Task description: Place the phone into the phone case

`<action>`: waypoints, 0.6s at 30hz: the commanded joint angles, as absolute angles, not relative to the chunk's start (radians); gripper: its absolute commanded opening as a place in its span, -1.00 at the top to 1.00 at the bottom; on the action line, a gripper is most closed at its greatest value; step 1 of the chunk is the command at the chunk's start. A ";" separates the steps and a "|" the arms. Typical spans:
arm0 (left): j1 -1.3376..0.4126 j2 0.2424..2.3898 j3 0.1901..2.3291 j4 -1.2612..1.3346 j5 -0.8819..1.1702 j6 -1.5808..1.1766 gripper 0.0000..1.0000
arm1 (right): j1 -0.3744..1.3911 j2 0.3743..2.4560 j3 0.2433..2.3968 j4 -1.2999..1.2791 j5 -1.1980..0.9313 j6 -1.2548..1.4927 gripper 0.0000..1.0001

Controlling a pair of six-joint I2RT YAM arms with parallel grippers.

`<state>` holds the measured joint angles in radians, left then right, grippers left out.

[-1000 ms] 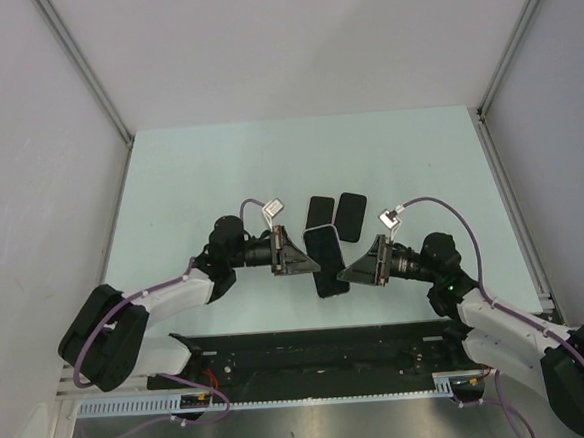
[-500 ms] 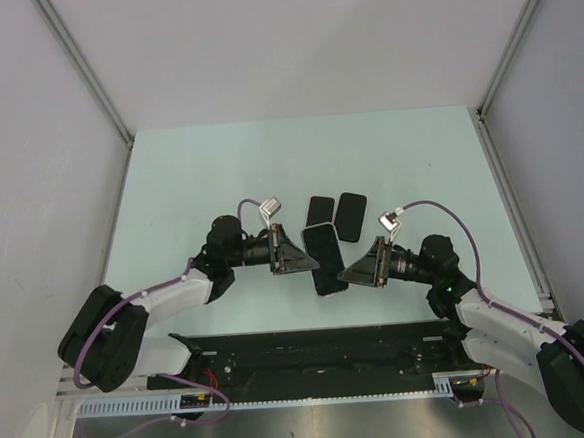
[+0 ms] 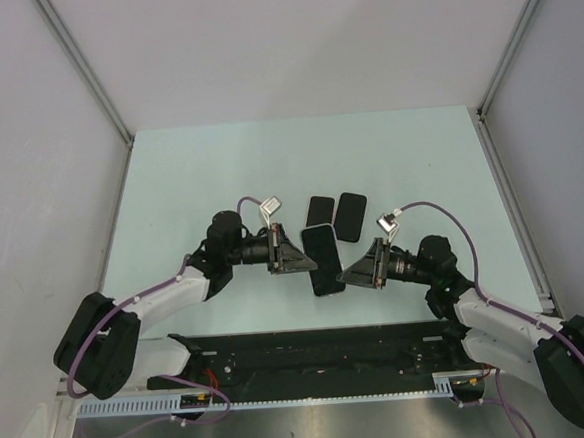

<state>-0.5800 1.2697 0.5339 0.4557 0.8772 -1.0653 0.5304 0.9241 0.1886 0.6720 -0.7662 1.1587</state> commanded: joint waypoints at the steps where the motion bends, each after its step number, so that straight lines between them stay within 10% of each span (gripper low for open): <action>1: -0.563 1.230 0.555 0.400 0.870 -0.907 1.00 | 0.535 0.891 0.244 0.718 -0.796 1.149 0.29; 11: -0.600 1.163 0.575 0.357 1.049 -0.827 1.00 | 0.471 0.883 0.382 0.499 -0.805 0.910 -0.35; 18: -0.634 1.149 0.617 0.259 1.052 -0.764 1.00 | 0.449 0.979 0.457 0.571 -0.865 0.911 -0.32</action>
<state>-0.6254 1.1904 0.5495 0.2687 0.9955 -0.8249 0.4541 0.9478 0.3943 0.5037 -0.8143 0.9371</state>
